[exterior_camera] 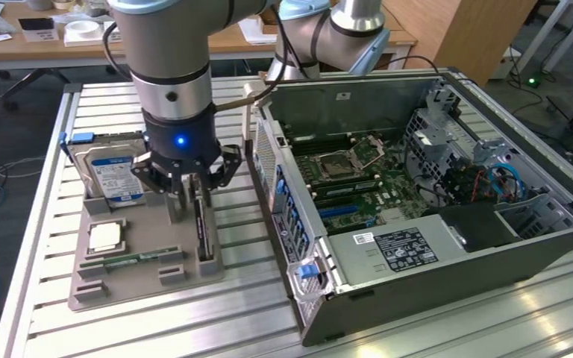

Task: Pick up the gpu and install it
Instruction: 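Pick up the gpu and move the gpu toward the slot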

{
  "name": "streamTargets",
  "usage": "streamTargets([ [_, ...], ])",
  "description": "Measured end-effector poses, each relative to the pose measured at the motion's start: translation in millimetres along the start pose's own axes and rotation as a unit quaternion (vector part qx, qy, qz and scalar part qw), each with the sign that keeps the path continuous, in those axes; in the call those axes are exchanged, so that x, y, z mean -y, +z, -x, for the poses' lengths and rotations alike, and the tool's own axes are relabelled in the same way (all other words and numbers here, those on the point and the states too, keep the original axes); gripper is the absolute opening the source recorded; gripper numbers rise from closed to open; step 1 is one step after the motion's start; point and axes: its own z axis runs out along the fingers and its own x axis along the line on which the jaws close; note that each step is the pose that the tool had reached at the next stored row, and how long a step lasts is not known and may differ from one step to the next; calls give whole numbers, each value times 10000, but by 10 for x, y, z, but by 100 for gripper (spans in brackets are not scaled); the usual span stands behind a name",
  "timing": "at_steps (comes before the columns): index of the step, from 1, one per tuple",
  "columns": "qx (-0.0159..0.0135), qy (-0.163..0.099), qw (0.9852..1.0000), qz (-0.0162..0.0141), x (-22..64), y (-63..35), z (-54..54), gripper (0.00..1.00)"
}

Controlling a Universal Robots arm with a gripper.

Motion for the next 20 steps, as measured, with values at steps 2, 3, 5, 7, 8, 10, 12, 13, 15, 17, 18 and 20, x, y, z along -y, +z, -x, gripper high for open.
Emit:
streamTargets([
  [2,-1,0,10000,-1,-3,30,7,42],
  [3,-1,-1,10000,-1,-4,44,12,42],
  [5,-1,-1,10000,-1,-7,71,20,42],
  [7,-1,0,10000,-1,-11,95,26,42],
  [8,-1,0,10000,-1,-12,108,27,42],
  [10,-1,-1,10000,-1,-13,138,28,42],
  [12,-1,-2,10000,-1,-16,172,27,42],
  [13,-1,-1,10000,-1,-17,189,26,42],
  [15,-1,-1,10000,-1,-18,220,25,42],
  [17,-2,-1,10000,-1,-18,248,24,42],
  [18,-1,-1,10000,-1,-18,261,23,42],
  [20,-1,-1,10000,-1,-18,286,23,42],
])
